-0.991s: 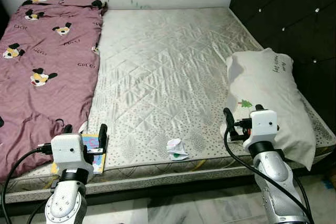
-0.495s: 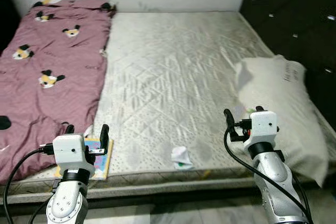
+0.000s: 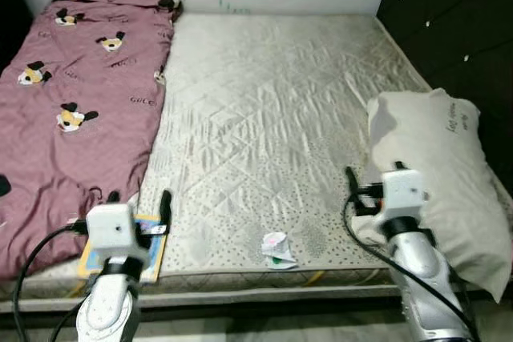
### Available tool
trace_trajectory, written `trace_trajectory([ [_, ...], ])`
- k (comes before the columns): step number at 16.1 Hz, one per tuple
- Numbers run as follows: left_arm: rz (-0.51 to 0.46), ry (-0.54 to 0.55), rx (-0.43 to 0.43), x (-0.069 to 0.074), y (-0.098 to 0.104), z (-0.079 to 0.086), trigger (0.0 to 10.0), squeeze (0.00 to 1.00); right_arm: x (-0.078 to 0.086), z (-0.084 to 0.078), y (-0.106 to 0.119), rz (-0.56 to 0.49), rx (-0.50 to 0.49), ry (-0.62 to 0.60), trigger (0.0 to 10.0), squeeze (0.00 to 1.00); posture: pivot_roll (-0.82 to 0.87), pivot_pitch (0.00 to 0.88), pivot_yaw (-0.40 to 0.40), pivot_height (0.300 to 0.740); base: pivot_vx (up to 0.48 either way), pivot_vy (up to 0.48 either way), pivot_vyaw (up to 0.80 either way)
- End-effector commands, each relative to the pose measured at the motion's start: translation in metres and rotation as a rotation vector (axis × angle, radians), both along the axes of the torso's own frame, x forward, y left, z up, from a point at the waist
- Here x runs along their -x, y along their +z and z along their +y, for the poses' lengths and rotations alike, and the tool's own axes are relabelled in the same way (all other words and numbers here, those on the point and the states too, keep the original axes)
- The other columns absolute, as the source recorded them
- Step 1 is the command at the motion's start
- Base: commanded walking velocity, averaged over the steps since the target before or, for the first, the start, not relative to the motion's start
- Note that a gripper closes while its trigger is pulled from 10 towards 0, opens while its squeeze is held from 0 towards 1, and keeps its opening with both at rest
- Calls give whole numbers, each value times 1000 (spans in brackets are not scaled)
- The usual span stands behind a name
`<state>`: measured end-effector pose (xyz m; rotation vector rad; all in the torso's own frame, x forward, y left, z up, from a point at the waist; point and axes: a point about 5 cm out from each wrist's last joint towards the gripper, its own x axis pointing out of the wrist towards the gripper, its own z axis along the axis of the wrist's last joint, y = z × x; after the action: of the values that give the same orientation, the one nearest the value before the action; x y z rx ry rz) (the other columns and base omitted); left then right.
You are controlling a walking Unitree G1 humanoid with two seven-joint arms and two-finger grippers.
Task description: Clean up the room
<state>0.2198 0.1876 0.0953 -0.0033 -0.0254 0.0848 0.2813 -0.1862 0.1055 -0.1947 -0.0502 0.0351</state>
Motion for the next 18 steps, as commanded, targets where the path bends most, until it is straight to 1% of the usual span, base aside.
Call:
trace_trajectory([
  [1,12,11,-2,2,-1,3,10000,0,0,1,1,-9,1,8,10000,0,97,122,-22,740,0,0,0],
  [6,19,10,-9,2,-3,3,10000,0,-1,3,1,-7,-6,25,10000,0,99,117,-28,740,0,0,0],
  [9,23,9,-10,2,-3,2,10000,0,1,12,0,9,-66,72,10000,0,102,117,-28,740,0,0,0],
  [10,23,8,-10,3,-3,2,10000,0,2,15,-1,8,-59,90,10000,0,101,125,-28,740,0,0,0],
  [13,29,8,-12,5,-3,2,10000,0,6,17,-4,23,-55,104,10000,0,103,142,-29,740,0,0,0],
  [14,30,8,-12,5,-3,2,10000,0,7,17,-4,25,-55,106,10000,0,103,142,-29,735,0,0,0],
  [18,39,7,-16,8,-3,3,10000,0,10,20,-6,39,-65,127,10000,0,103,170,-28,680,0,0,0],
])
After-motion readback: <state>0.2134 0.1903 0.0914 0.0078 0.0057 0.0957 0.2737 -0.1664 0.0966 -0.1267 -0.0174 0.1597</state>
